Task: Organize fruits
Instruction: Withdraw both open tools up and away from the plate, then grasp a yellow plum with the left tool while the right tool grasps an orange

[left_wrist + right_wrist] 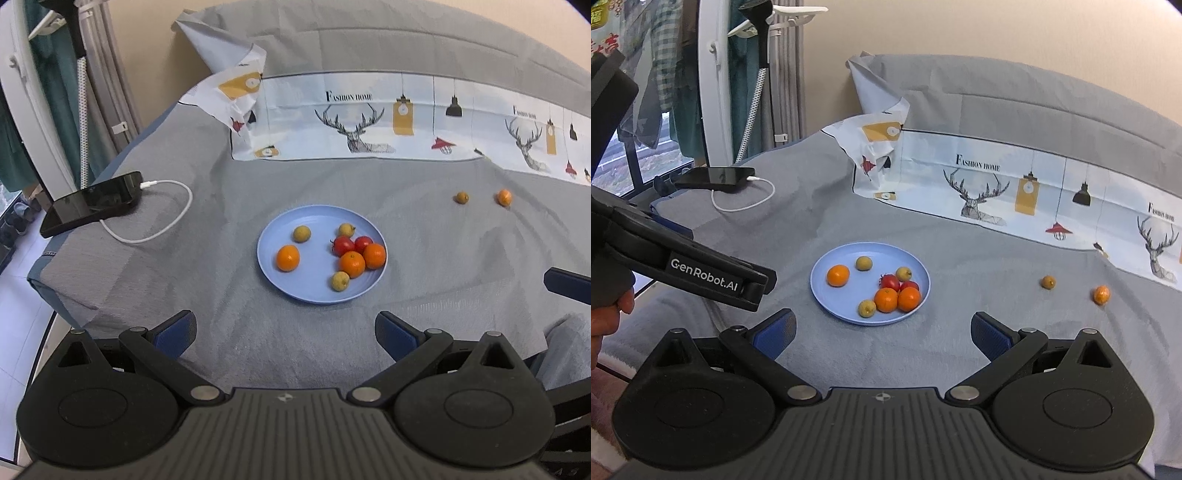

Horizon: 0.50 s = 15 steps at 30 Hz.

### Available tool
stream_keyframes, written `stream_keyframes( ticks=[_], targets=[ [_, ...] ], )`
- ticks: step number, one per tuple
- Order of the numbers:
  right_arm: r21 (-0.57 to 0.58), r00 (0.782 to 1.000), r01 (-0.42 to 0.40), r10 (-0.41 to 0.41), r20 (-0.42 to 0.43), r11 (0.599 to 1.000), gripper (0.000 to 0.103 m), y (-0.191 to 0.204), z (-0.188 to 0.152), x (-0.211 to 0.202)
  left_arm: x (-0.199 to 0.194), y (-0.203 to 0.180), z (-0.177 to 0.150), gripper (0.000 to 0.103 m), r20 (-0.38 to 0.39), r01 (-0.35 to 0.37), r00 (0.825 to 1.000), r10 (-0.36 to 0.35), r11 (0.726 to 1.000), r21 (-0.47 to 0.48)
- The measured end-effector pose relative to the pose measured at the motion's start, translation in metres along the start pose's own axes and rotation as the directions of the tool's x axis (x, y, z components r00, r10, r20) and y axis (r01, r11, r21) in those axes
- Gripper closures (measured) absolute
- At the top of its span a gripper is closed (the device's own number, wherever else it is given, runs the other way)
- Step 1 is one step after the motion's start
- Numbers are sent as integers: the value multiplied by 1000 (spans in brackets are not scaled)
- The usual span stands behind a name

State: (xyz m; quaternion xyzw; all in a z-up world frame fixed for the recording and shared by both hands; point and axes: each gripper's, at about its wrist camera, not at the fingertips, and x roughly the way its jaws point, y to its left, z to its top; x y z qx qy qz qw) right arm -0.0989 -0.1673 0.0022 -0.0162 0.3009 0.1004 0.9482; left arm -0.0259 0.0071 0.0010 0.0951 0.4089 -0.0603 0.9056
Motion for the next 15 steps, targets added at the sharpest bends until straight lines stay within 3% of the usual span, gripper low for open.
stream_keyframes(
  ticks=[8, 15],
  targets=[
    [94, 999, 42, -40, -25, 995, 3, -32, -8, 14, 25, -21, 21, 0, -48, 14, 999, -13, 1000, 26],
    [221, 981, 195, -189, -49, 956, 2, -100, -16, 34, 66, -76, 72, 0, -77, 69, 995, -62, 994, 85]
  ],
)
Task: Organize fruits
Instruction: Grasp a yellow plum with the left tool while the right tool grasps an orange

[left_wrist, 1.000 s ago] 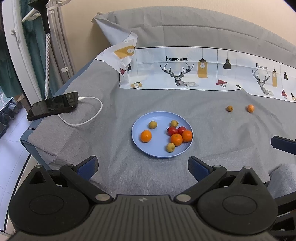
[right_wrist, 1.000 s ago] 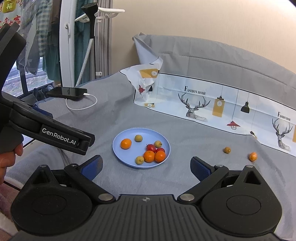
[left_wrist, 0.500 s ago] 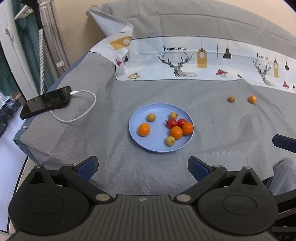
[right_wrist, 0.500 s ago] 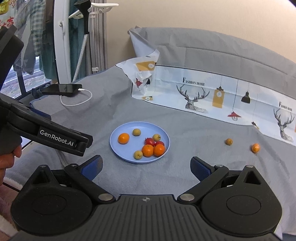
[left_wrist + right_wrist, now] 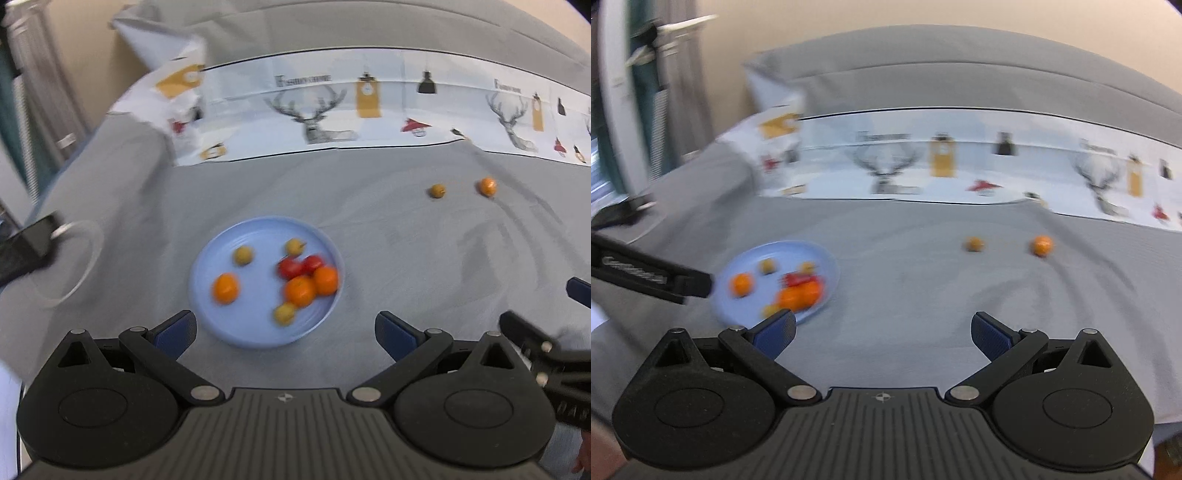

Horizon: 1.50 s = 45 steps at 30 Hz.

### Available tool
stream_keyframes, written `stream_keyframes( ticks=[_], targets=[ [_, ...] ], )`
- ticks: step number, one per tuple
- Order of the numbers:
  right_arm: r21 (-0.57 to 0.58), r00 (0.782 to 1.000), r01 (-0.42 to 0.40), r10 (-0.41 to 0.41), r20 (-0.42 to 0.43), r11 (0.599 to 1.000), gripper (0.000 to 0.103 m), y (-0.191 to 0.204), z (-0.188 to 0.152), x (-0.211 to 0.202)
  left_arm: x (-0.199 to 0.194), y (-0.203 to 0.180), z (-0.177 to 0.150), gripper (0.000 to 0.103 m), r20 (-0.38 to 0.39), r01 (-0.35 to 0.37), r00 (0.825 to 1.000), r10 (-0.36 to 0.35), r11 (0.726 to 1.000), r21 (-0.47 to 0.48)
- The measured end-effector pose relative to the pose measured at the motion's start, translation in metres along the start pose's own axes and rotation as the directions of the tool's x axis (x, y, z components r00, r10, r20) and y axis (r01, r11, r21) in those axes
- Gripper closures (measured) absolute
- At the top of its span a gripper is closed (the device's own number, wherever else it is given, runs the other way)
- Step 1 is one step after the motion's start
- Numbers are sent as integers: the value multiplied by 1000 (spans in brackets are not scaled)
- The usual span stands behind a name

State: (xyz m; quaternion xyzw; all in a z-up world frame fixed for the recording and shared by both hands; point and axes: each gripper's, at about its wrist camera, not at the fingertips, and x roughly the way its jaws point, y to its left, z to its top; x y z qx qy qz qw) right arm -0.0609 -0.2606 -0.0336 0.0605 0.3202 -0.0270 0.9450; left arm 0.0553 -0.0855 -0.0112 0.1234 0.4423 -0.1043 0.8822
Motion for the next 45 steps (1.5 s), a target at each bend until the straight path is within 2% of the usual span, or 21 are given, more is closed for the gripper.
stream_keyframes(
  ticks=[5, 10, 13, 16, 19, 21, 25, 26, 28, 29, 33, 37, 39, 41, 42, 44, 45],
  targets=[
    [105, 990, 139, -142, 13, 985, 1, -68, 16, 38, 42, -51, 56, 0, 10, 60, 998, -61, 997, 39],
    [199, 963, 260, -269, 18, 945, 1, -138, 40, 110, 102, -112, 109, 0, 63, 85, 994, -92, 991, 108],
    [243, 947, 310, -321, 6, 919, 1, -172, 48, 160, 152, -148, 133, 0, 46, 115, 991, -124, 980, 164],
    [250, 933, 354, -360, -25, 901, 1, -199, 47, 211, 203, -178, 147, 0, -5, 139, 990, -141, 968, 207],
    [245, 931, 363, -362, -51, 899, 1, -221, 42, 250, 246, -199, 155, 0, -43, 168, 986, -163, 959, 229],
    [230, 938, 345, -342, -55, 910, 1, -229, 40, 270, 272, -212, 159, 0, -55, 177, 984, -169, 952, 248],
    [180, 948, 319, -317, -43, 930, 1, -237, 45, 303, 317, -229, 163, 0, -94, 171, 984, -152, 955, 242],
    [174, 948, 318, -315, -43, 932, 1, -240, 46, 312, 324, -228, 163, 0, -96, 185, 981, -167, 958, 221],
    [154, 943, 332, -326, -65, 930, 1, -244, 43, 328, 329, -222, 164, 0, -97, 206, 977, -192, 964, 168],
    [140, 942, 337, -334, -39, 931, 1, -242, 42, 328, 329, -221, 165, 0, -97, 210, 976, -196, 964, 161],
    [142, 942, 335, -333, -39, 931, 1, -241, 41, 325, 329, -220, 162, 0, -78, 209, 977, -198, 963, 171],
    [134, 939, 343, -341, -37, 930, 1, -239, 42, 325, 328, -218, 163, 0, -93, 208, 976, -196, 965, 159],
    [134, 938, 346, -344, -37, 929, 1, -241, 42, 327, 321, -217, 162, 10, -85, 210, 976, -199, 964, 160],
    [146, 939, 342, -342, -26, 928, 42, -240, 43, 324, 306, -218, 161, 68, -53, 247, 969, -241, 945, 217],
    [144, 950, 310, -313, -3, 940, 65, -238, 44, 320, 301, -220, 161, 72, -56, 252, 968, -246, 937, 241],
    [146, 959, 280, -283, -2, 949, 65, -234, 48, 316, 296, -217, 160, 72, -54, 277, 961, -272, 932, 233],
    [163, 962, 268, -272, 2, 950, 65, -235, 47, 317, 295, -218, 160, 72, -59, 270, 963, -264, 933, 240]
  ],
)
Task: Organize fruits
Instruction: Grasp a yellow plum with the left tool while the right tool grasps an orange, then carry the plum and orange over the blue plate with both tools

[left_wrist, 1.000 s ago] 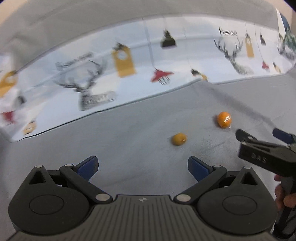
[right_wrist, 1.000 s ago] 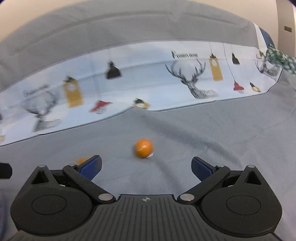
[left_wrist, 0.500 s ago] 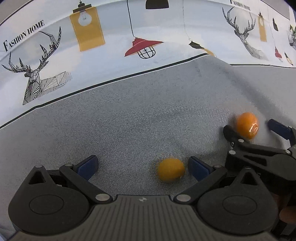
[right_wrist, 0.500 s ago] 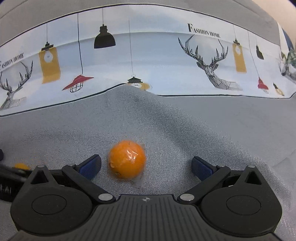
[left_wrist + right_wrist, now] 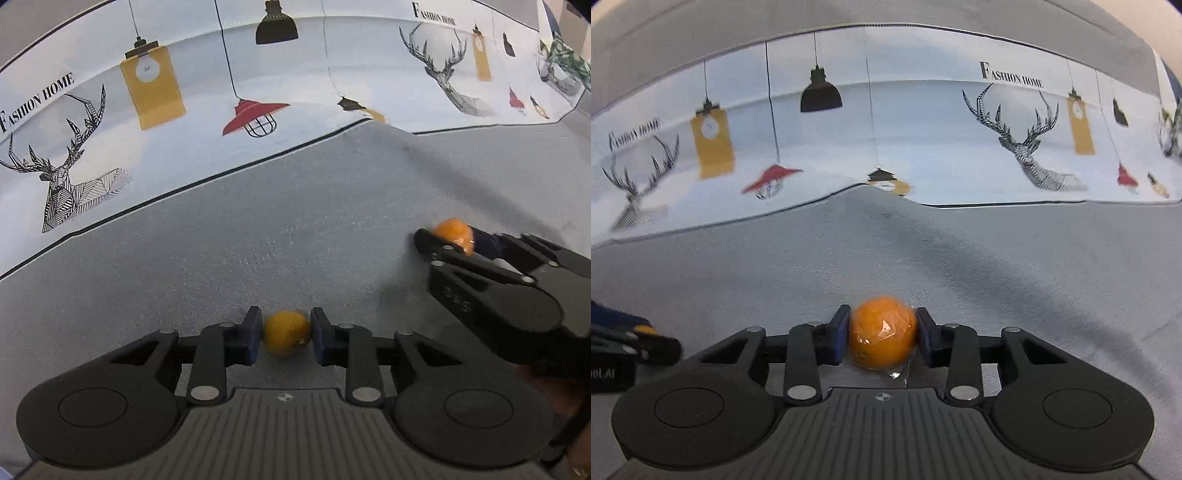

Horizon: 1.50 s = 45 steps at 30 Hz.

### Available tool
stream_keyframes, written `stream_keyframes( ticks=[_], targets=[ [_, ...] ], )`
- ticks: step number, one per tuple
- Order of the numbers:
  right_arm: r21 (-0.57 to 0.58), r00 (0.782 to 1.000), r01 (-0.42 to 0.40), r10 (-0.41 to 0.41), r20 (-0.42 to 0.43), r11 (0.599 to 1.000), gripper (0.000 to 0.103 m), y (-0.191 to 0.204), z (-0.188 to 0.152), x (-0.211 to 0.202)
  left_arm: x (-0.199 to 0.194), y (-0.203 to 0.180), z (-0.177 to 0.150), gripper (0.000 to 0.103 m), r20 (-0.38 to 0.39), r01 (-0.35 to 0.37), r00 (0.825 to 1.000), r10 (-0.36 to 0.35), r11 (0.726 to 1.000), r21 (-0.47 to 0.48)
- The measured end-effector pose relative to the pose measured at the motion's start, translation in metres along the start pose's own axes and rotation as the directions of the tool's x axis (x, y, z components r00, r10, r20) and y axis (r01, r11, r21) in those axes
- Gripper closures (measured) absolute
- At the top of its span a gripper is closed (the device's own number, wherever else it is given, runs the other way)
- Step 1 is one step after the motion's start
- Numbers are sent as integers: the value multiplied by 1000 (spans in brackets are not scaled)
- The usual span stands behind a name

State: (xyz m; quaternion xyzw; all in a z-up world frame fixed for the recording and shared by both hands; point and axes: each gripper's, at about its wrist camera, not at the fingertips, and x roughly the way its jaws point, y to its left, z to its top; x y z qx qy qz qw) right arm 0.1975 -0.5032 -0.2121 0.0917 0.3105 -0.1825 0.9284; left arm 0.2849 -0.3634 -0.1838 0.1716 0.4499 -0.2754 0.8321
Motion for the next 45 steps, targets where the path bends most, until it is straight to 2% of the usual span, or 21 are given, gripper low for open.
stream_keyframes(
  ticks=[5, 11, 16, 21, 24, 28, 32, 37, 41, 45],
  targets=[
    [0, 1000, 11, -11, 21, 1000, 65, 0, -2, 0, -13, 6, -4, 72, -26, -33, 999, 32, 999, -35],
    [71, 998, 55, -57, 27, 996, 65, -10, 1, -26, -70, 17, -19, 72, -65, -95, 994, 90, 992, -81],
    [144, 998, 1, -9, 55, 990, 64, -8, 12, -93, -144, 27, -47, 72, -75, -147, 987, 140, 984, -100],
    [144, 990, -140, 134, 46, 980, 64, 17, 3, -194, -227, 46, -94, 72, -54, -177, 984, 172, 977, -121],
    [105, 976, -217, 216, 23, 970, 64, 39, -8, -250, -269, 60, -125, 72, -79, -214, 976, 204, 965, -153],
    [86, 946, -320, 324, -35, 944, 64, 69, -21, -309, -323, 84, -166, 72, -93, -210, 977, 193, 948, -239],
    [40, 908, -412, 414, -63, 910, 64, 102, -29, -359, -370, 100, -208, 72, -62, -241, 970, 233, 928, -283],
    [-52, 867, -496, 492, -73, 867, 64, 143, -41, -411, -407, 113, -249, 72, -28, -265, 962, 271, 906, -329],
    [-131, 852, -523, 516, -88, 842, 64, 167, -53, -438, -425, 119, -275, 72, -6, -258, 962, 274, 898, -357],
    [-200, 849, -527, 520, -90, 826, 64, 181, -62, -460, -435, 121, -294, 72, 8, -246, 963, 269, 892, -379]
  ],
)
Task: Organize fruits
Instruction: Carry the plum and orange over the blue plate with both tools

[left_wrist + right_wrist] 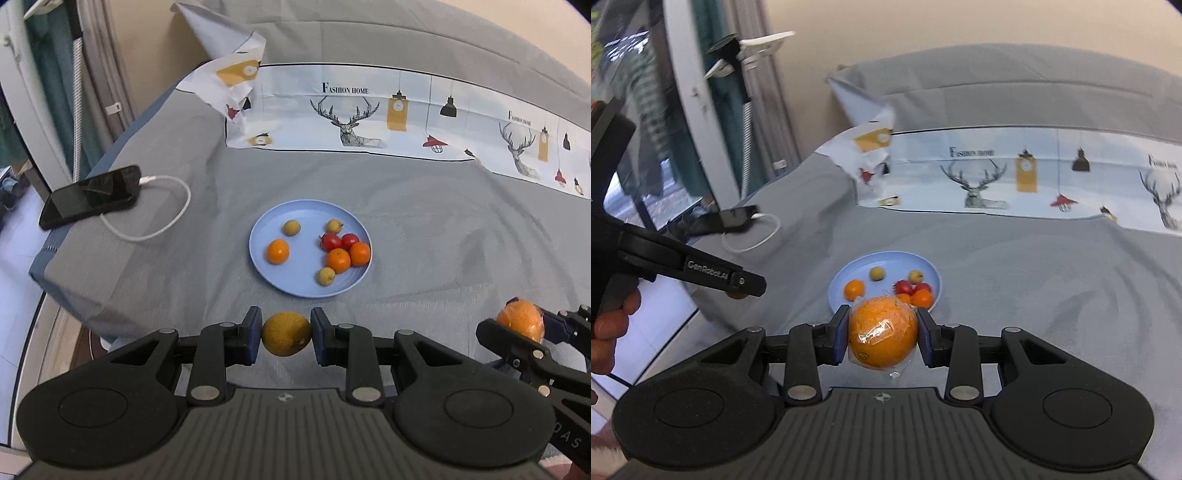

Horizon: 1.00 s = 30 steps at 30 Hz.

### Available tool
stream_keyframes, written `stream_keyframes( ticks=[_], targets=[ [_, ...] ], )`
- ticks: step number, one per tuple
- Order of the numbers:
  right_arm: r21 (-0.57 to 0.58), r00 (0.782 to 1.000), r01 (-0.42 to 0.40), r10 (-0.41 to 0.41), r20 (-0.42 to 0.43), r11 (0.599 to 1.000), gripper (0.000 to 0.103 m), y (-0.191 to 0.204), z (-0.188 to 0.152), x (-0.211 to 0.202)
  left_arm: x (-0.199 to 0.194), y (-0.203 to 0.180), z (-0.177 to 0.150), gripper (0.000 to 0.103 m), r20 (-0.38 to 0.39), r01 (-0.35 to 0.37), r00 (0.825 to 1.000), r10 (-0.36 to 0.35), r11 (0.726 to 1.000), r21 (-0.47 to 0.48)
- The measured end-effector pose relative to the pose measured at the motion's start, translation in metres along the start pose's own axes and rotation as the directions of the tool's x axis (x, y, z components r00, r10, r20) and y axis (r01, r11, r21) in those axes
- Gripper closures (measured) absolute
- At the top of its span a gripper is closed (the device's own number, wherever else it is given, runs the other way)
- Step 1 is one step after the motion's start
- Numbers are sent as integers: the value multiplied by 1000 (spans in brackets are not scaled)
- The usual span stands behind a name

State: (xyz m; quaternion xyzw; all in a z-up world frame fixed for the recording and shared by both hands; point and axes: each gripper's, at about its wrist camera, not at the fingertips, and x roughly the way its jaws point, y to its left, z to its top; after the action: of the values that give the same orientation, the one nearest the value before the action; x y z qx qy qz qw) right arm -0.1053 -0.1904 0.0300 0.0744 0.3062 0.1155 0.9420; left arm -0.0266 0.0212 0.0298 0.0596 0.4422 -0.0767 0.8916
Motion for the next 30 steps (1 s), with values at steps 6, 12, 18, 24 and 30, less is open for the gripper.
stream_keyframes(
  ticks=[6, 12, 18, 24, 30],
  targets=[
    [-63, 1000, 11, -11, 14, 998, 64, 15, -2, -9, -10, 7, -15, 72, 10, 22, 1000, -22, 999, -30],
    [-102, 1000, 4, -3, 12, 995, 64, 24, -3, -10, -16, 5, -20, 72, 27, 22, 999, -21, 999, -34],
    [-110, 1000, 12, -10, 19, 994, 64, 25, -4, -14, -17, 4, -21, 72, 29, 28, 999, -27, 999, -30],
    [-105, 1000, 14, -12, 16, 994, 64, 26, -4, -13, -15, 5, -21, 72, 26, 28, 999, -27, 999, -32],
    [-104, 1000, 14, -13, 10, 994, 64, 26, -4, -11, -12, 5, -21, 72, 18, 28, 999, -28, 999, -33]
  ],
)
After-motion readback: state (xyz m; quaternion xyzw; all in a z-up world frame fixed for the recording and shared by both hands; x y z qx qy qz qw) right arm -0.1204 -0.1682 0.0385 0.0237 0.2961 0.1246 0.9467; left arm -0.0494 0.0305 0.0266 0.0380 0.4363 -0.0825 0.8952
